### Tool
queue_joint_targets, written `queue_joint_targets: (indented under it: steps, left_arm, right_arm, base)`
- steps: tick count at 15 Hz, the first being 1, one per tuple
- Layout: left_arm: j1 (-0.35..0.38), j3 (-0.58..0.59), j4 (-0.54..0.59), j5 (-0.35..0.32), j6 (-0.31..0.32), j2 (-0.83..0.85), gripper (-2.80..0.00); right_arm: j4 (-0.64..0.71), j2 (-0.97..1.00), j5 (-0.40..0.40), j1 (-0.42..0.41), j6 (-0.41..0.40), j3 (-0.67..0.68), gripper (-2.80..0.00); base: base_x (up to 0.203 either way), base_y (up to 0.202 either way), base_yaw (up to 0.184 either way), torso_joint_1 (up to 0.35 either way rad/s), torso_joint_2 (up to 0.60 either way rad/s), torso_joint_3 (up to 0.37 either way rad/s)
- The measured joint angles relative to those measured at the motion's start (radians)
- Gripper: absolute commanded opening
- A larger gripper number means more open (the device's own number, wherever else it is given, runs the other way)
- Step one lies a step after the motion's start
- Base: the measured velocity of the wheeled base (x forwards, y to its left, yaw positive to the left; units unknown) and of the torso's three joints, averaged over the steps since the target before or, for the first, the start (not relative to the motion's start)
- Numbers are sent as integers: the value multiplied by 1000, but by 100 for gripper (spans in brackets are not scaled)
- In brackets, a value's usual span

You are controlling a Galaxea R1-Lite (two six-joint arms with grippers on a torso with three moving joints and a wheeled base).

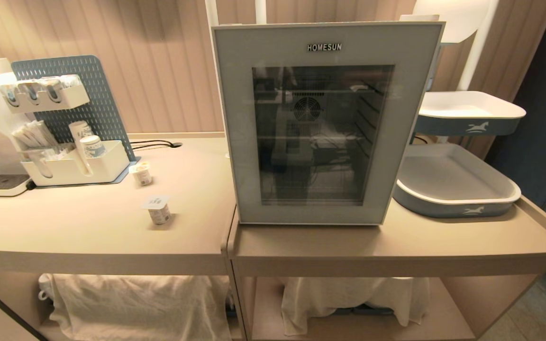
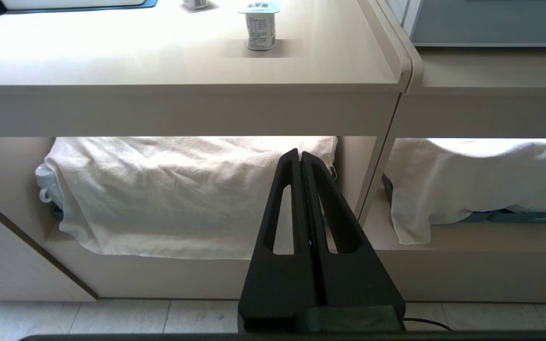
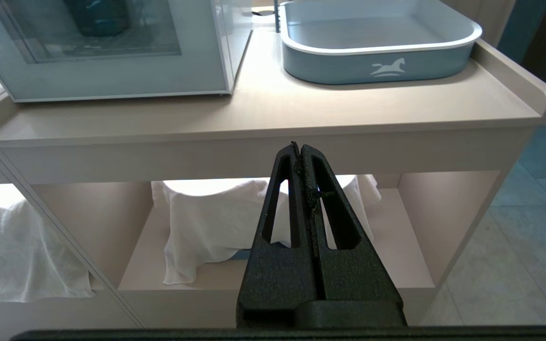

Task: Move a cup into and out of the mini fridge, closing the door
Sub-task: Open the freezer door

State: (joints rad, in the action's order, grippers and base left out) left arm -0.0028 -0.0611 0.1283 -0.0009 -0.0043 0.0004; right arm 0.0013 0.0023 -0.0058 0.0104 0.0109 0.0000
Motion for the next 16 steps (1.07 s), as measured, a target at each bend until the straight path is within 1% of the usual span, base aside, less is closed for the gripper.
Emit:
queue_joint_targets:
  steps: [1,2,3,4,5,6,7,8,9,10,12,13,14,15,16]
  left_arm:
    - [-1,-16,2,11,1,0,-280]
    - [-1,-63,14,31,1,4,-280]
    - [0,-147,41,59,1,13,-280]
    - [0,-266,81,89,-2,32,-280]
    - [0,-415,134,117,-12,63,-280]
    - [0,-606,202,152,-35,112,-280]
    - [-5,-811,286,188,-70,181,-280]
    - [-26,-1001,377,217,-110,262,-280]
    - [-73,-1187,481,242,-155,364,-280]
    - [-153,-1339,585,253,-199,468,-280]
    - [-359,-1542,755,241,-269,669,-280]
    - [-436,-1607,809,219,-296,769,-280]
    - [-481,-1670,817,199,-321,867,-280]
    - [-503,-1733,803,184,-342,969,-280]
    - [-503,-1783,772,164,-349,1069,-280]
  right_arm:
    - [1,0,0,0,0,0,-280]
    - [0,0,0,0,0,0,-280]
    - [0,0,0,0,-1,0,-280]
    - [-1,0,-1,0,-1,0,-280]
    - [-1,0,0,0,-1,0,-280]
    - [-1,0,0,0,0,0,-280]
    - [-1,0,0,0,0,0,-280]
    - [-1,0,0,0,0,0,-280]
    - [-1,0,0,0,0,0,-280]
    - [-1,0,0,0,0,0,-280]
    - [-1,0,0,0,0,0,-280]
    - [-2,0,0,0,-1,0,-280]
    - [-1,0,0,0,-2,0,-280]
    - [-1,0,0,1,-2,0,-280]
    - [-1,0,1,1,-2,0,-280]
  base:
    - [0,0,0,0,0,0]
    - [0,0,0,0,0,0]
    - [0,0,0,0,0,0]
    - [0,0,0,0,0,0]
    - [0,0,0,0,0,0]
    - [0,0,0,0,0,0]
    - [0,0,0,0,0,0]
    - [0,0,0,0,0,0]
    - [0,0,0,0,0,0]
    - [0,0,0,0,0,0]
    - [0,0,0,0,0,0]
    - [0,0,0,0,0,0]
    - [0,0,0,0,0,0]
    - [0,0,0,0,0,0]
    - [0,0,0,0,0,0]
